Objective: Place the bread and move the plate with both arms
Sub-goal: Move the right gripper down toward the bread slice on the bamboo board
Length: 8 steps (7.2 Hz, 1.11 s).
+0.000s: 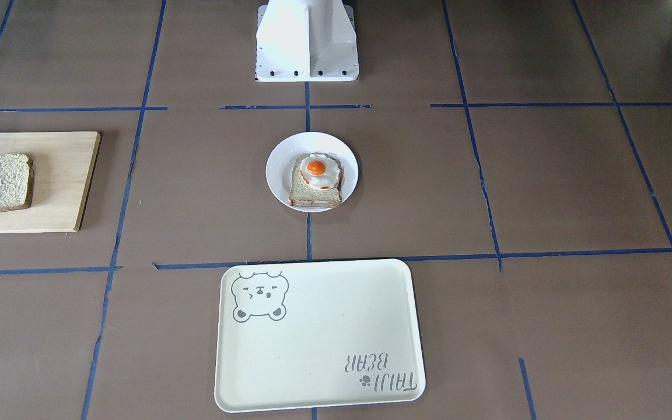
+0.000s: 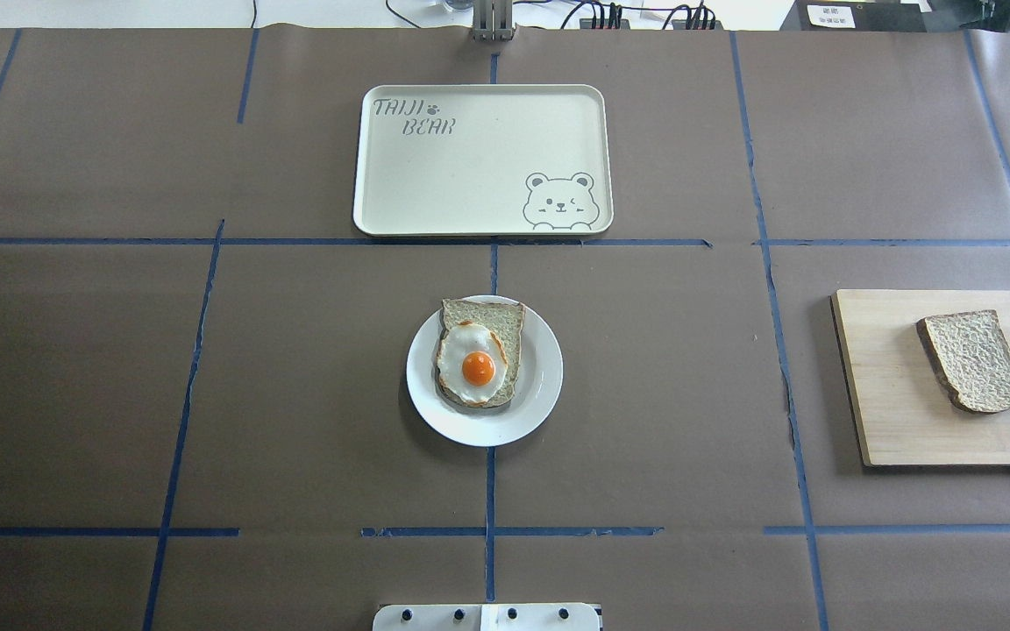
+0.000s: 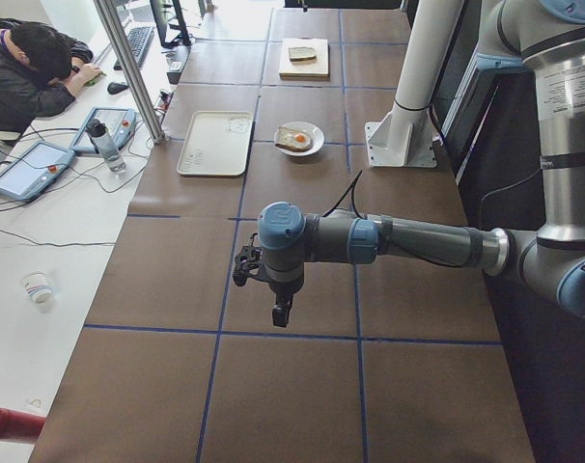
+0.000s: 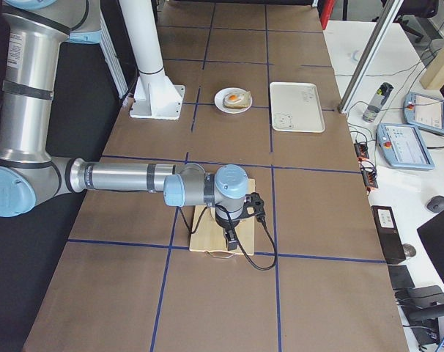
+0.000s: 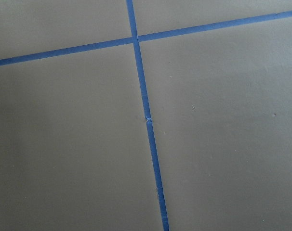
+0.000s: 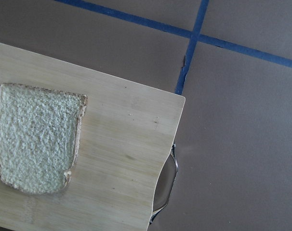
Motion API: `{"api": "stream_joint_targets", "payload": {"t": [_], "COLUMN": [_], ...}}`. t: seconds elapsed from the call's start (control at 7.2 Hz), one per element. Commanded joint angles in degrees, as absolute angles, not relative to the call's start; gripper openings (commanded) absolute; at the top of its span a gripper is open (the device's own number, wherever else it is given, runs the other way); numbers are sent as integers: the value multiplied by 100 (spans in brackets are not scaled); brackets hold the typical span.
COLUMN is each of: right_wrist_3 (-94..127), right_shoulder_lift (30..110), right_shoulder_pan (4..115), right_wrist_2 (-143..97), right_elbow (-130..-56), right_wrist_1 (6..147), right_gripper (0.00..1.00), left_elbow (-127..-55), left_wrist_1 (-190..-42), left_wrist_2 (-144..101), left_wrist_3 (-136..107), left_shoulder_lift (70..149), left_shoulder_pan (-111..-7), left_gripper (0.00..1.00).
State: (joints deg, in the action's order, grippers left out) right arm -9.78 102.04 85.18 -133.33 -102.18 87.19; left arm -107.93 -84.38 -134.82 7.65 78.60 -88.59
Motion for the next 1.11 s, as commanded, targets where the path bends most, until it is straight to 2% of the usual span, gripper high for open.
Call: {"api": "stream_joint_targets", "payload": {"t": [0.0,0.42,0.97], "right_wrist_3": [-976,-287,2130], "right_shoulder_lift": [10204,10213,10354], "right_shoulder_pan": [8517,8456,7701], "right_wrist_2": [-13333,-13455,-13869], "right_elbow": [-10222,-10431,-9890], "right_wrist_1": [8719,8493,5888], "right_gripper": [100,100,100], "left_elbow": [-10802,-10793,-10793], "left_wrist_1": [-8437,-8437,-8446], "left_wrist_2": [-13482,-13500,-13509], "left_wrist_3": [765,756,747], "left_shoulder_lift": [7857,7857,7866], "left_shoulder_pan": [-8859,-8859,-8851], "left_gripper": [100,100,100]}}
